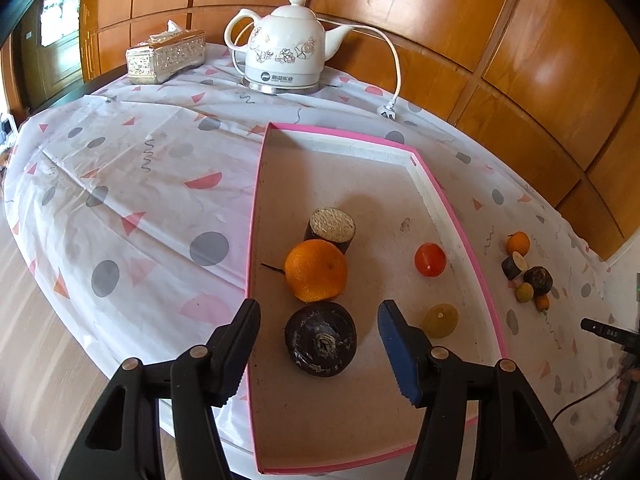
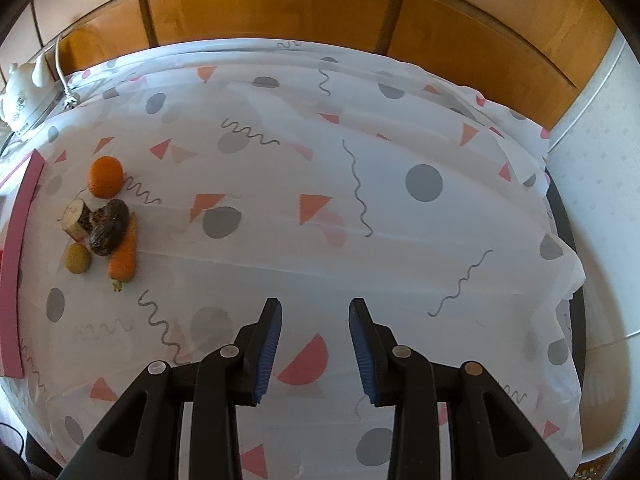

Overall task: Organize fruits
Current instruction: 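Move the right tool over the cluster toward the orange carrot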

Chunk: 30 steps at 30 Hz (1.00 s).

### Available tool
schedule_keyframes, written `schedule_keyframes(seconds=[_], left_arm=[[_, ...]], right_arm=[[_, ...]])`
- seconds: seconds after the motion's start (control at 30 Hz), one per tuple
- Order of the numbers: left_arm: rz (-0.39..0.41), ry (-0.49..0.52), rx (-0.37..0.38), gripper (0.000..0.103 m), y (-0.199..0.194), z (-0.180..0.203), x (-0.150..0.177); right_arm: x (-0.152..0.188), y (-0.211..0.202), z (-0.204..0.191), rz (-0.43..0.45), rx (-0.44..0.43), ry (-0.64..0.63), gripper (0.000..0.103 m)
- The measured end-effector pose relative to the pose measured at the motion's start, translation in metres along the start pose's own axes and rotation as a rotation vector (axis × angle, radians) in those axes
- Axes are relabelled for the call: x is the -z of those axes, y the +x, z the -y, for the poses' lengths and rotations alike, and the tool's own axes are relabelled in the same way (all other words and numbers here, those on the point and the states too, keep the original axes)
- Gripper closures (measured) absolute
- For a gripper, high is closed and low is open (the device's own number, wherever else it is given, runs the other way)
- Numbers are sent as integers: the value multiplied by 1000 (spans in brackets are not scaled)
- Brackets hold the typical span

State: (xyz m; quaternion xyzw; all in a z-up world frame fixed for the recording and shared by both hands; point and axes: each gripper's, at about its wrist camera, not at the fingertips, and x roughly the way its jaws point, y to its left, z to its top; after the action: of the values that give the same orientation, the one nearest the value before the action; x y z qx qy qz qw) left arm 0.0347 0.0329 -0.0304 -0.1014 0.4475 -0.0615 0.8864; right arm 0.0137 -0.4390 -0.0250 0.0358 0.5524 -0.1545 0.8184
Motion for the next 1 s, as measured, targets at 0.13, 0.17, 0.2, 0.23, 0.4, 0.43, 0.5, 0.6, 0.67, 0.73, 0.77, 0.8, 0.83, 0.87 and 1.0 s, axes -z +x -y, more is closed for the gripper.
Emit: schedule_keyframes(seconds=[0.13, 0.17, 0.2, 0.23, 0.4, 0.43, 0.5, 0.6, 0.67, 0.73, 0.77, 0.8, 0.83, 0.87, 1.0], left_arm=[[8, -3, -7, 41, -1, 0, 0], [8, -6, -9, 41, -1, -1, -1], [9, -10, -13, 40, -1, -2, -1], [8, -16, -14, 39, 0, -4, -1], [-15, -34, -13, 39, 5, -9, 0], [-15, -32, -14, 39, 5, -8, 0], [-14, -33, -13, 39, 5, -8, 0], [-10, -35, -10, 39, 4, -9, 0], [-15, -39, -9, 39, 5, -10, 0], [-22, -52, -7, 39, 5, -12, 0], [-23, -59, -10, 39, 5, -13, 0], [-21, -61, -13, 39, 5, -13, 0], [-18, -63, -14, 39, 4, -14, 0], [-17, -65, -12, 39, 4, -14, -1], [-18, -64, -10, 39, 4, -14, -1]], right_arm=[[1, -2, -5, 11, -35, -16, 68], [1, -3, -7, 14, -47, -20, 68], [1, -4, -9, 17, -58, -27, 68], [1, -5, -12, 20, -67, -37, 68], [4, -8, -26, 31, -95, -93, 68], [5, -7, -28, 31, -94, -101, 68], [6, -6, -31, 27, -90, -113, 68], [6, -5, -30, 23, -86, -112, 68], [6, -5, -30, 21, -85, -108, 68], [6, -5, -30, 20, -90, -105, 68], [6, -5, -30, 20, -96, -103, 68], [6, -5, -31, 19, -100, -101, 68], [5, -5, -32, 18, -104, -102, 68], [5, -5, -33, 16, -108, -103, 68], [6, -6, -42, 9, -132, -109, 68]])
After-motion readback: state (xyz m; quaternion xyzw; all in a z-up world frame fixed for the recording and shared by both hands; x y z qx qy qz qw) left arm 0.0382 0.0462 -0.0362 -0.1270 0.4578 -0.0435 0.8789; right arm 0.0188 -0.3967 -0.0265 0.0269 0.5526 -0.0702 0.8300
